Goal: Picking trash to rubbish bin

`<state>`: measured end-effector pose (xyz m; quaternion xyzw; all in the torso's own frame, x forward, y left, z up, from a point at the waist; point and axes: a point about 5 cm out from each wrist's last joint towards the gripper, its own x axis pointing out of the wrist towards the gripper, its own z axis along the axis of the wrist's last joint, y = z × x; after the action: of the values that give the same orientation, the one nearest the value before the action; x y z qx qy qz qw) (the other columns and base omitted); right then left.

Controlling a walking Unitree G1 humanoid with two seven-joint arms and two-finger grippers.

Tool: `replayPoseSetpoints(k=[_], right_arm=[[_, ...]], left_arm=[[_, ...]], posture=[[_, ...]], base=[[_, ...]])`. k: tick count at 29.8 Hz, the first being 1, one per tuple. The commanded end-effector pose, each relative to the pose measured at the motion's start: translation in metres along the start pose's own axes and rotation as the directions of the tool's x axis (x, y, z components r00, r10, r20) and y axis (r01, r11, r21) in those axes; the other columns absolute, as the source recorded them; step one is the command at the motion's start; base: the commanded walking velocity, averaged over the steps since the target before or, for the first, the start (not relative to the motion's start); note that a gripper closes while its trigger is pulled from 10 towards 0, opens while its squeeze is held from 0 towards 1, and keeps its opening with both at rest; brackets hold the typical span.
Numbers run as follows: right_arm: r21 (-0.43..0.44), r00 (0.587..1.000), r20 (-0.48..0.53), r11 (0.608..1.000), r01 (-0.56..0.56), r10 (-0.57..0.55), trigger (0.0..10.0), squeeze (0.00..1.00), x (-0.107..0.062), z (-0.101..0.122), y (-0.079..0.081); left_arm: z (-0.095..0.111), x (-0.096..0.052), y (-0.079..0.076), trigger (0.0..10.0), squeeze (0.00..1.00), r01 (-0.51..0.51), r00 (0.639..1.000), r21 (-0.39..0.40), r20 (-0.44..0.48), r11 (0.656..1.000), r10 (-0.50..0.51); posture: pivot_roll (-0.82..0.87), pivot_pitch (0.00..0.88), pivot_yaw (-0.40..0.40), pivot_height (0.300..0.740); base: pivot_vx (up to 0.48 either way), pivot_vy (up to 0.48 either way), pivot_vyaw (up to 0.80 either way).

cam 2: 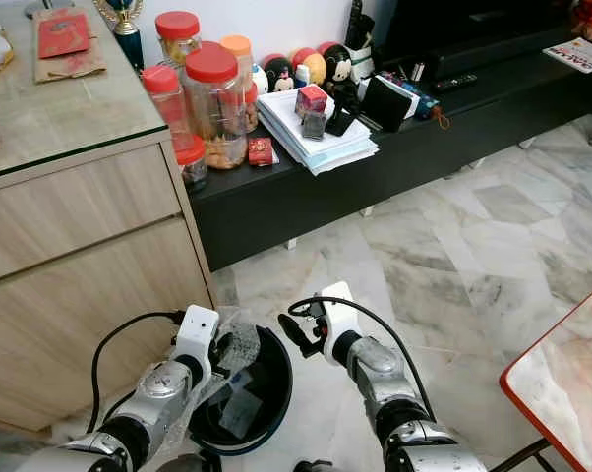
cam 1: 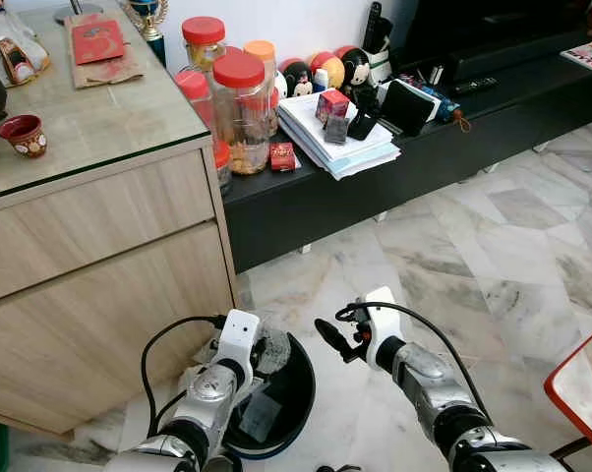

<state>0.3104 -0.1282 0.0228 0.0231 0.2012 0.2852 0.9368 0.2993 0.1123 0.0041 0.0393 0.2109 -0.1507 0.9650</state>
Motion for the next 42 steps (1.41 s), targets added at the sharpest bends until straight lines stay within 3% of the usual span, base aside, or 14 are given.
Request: replayPoseSetpoints(k=[1,31,32,33,37,42], right_arm=[[-0.016,1.000,0.008,1.000,0.005,-0.005,10.0,0.00,0.000,0.003,-0.002],[-0.002,1.000,0.003,1.000,0.027,-0.027,10.0,0.00,-0.003,-0.001,-0.005],[0.006,0.999,0.003,0.999,0.043,-0.043,10.0,0.00,-0.004,-0.002,-0.007],[0.010,0.999,-0.001,0.999,0.053,-0.053,10.0,0.00,-0.005,-0.003,-0.008],[0.022,0.997,-0.016,0.997,0.080,-0.079,10.0,0.00,-0.009,-0.008,-0.012],[0.051,0.969,-0.099,0.971,0.234,-0.229,10.0,0.00,-0.026,-0.029,-0.030]], left_arm=[[-0.006,-0.002,0.000,10.0,1.00,-0.007,1.000,-0.012,-0.014,1.000,0.007],[-0.010,-0.004,0.000,10.0,1.00,-0.028,0.999,-0.043,-0.020,0.999,0.027],[-0.014,-0.006,0.003,10.0,0.37,-0.048,0.998,-0.031,-0.032,0.998,0.047],[-0.017,-0.007,0.006,10.0,0.00,-0.065,0.997,-0.019,-0.042,0.998,0.064],[-0.031,-0.015,0.015,10.0,0.00,-0.129,0.988,-0.015,-0.092,0.991,0.127],[-0.065,-0.037,0.036,10.0,0.00,-0.292,0.941,-0.015,-0.184,0.956,0.284]], posture=[[0.05,0.182,-0.071,0.740],[0.05,0.187,-0.080,0.740],[0.05,0.186,-0.079,0.740],[0.05,0.186,-0.079,0.740],[0.05,0.186,-0.079,0.740],[0.06,0.173,-0.076,0.740]], base=[[0.000,0.000,0.00],[0.000,0.000,0.00],[0.000,0.000,0.00],[0.000,0.000,0.00],[0.000,0.000,0.00],[0.000,0.000,0.00]])
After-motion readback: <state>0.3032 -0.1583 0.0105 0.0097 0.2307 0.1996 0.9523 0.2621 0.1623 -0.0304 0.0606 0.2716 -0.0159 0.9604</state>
